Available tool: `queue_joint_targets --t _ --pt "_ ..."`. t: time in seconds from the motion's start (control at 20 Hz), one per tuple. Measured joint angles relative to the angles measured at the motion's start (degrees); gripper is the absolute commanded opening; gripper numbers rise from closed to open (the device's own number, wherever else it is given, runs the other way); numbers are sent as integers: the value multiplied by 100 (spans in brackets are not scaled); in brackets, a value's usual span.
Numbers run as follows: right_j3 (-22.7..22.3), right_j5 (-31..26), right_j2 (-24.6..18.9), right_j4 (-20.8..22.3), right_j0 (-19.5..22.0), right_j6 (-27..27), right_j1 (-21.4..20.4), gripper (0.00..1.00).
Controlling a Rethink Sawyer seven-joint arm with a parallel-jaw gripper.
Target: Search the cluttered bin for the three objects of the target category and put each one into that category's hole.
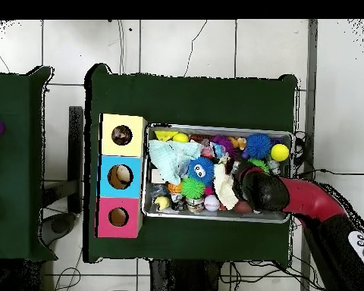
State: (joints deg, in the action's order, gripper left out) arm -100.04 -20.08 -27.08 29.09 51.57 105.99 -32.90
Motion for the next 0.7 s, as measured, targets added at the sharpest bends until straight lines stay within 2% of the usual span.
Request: queue_joint_targets --t 0.25,0.55,0.6,0.7 --pt "14 -38 -8 -300 -200 0 -257 0" --pt "-17 -211 -6 -803 -557 0 -832 0" --pt "-41 -300 2 -958 -675 0 -1026 0" --pt "-56 -364 11 -1045 -746 0 -1135 0"
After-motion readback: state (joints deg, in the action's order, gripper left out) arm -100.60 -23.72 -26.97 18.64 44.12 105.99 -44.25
